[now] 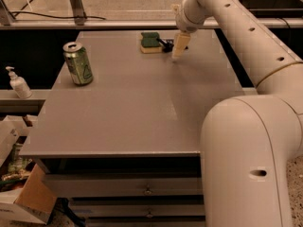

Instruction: Move rxbar blueberry near sponge

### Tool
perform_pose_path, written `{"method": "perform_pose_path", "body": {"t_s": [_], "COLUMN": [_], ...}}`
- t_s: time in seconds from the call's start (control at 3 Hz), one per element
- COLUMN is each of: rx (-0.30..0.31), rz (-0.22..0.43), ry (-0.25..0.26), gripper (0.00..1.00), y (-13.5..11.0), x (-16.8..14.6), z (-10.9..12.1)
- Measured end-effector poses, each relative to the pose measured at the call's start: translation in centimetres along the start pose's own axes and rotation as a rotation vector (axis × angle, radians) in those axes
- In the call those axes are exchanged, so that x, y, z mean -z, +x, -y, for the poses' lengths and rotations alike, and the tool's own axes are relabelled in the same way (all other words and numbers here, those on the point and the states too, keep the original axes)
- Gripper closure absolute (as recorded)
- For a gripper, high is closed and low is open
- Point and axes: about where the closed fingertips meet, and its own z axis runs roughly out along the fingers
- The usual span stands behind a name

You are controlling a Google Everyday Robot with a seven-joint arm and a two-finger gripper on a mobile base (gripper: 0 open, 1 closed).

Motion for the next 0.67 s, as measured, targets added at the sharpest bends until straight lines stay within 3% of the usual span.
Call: {"method": "perform_pose_path", "body": {"t_s": [0.67], "rx": [-0.082], "rz": [0.093], "ry": [0.017], "gripper": [0.00], "y": [1.9], "x": [4.3], "z": [-1.9]}}
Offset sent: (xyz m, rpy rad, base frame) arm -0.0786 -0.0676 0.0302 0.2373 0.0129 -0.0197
